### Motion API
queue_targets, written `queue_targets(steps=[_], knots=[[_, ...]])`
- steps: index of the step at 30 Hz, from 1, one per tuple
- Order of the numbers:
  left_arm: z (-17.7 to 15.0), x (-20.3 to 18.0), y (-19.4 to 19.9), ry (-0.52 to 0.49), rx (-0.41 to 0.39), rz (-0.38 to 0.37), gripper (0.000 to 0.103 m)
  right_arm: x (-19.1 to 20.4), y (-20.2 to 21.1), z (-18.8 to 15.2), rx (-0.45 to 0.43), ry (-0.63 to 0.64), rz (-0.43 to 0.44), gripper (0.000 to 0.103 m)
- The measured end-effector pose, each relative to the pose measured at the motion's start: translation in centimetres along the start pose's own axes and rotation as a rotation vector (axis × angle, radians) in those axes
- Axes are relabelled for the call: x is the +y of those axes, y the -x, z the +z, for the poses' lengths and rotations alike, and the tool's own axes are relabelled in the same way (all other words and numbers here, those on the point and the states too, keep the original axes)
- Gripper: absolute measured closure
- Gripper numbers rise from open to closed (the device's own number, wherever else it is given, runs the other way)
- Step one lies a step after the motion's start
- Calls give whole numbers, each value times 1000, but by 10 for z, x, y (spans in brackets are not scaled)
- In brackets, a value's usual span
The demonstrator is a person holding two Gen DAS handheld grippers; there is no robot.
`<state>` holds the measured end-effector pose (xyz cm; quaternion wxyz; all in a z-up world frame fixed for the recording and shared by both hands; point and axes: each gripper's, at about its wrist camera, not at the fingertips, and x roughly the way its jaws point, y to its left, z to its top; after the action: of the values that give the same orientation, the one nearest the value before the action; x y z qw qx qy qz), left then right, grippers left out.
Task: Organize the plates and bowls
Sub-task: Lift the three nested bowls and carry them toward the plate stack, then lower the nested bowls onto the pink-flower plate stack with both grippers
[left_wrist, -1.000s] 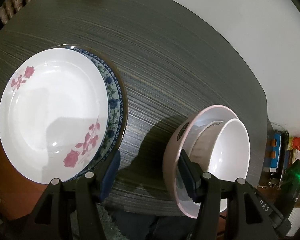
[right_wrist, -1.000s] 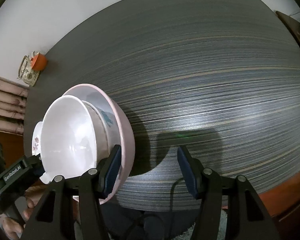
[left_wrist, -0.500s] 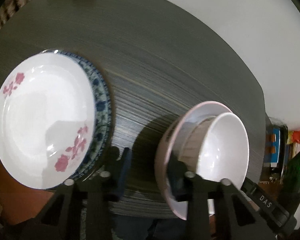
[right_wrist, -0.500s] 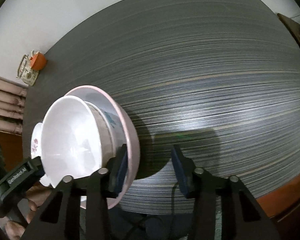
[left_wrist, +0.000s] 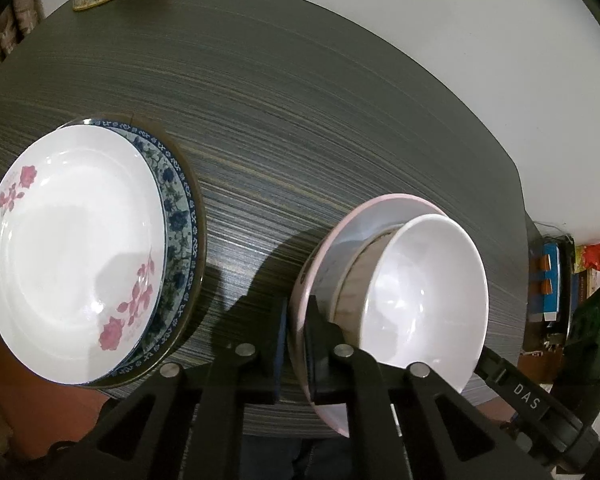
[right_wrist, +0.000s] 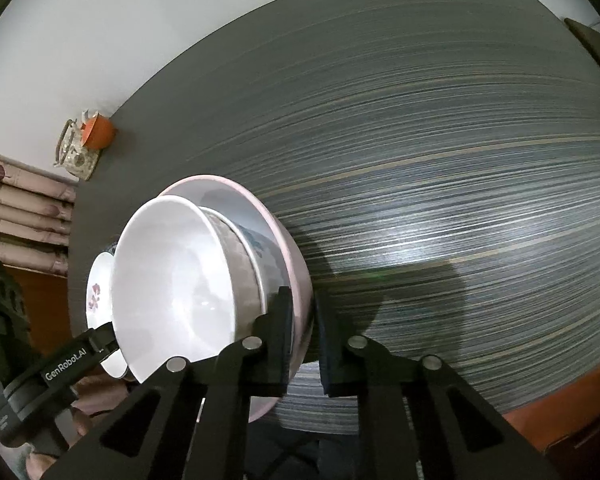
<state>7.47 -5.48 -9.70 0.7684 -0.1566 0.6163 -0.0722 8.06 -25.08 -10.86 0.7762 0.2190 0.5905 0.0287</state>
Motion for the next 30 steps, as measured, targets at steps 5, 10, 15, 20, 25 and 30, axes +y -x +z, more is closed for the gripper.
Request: queue_targets(steps=[5, 10, 15, 20, 25, 30], knots=[[2, 3, 3, -9, -8, 1, 97, 0, 2, -2, -16, 8, -1, 90], [2, -1, 4, -14, -16, 5, 97, 1, 4, -5, -25, 15, -7, 90], [3, 1, 5, -15, -23, 2, 97, 2, 4, -7, -29, 15, -7, 90], [4, 3, 8, -15, -32, -3, 97, 3, 6, -7, -37, 21, -8, 90], [6, 6, 16, -16, -43, -6, 97, 7, 9, -4, -47, 29, -7, 90], [7, 7, 23, -12, -51, -3, 97, 13, 15, 0, -57, 40, -6, 90]])
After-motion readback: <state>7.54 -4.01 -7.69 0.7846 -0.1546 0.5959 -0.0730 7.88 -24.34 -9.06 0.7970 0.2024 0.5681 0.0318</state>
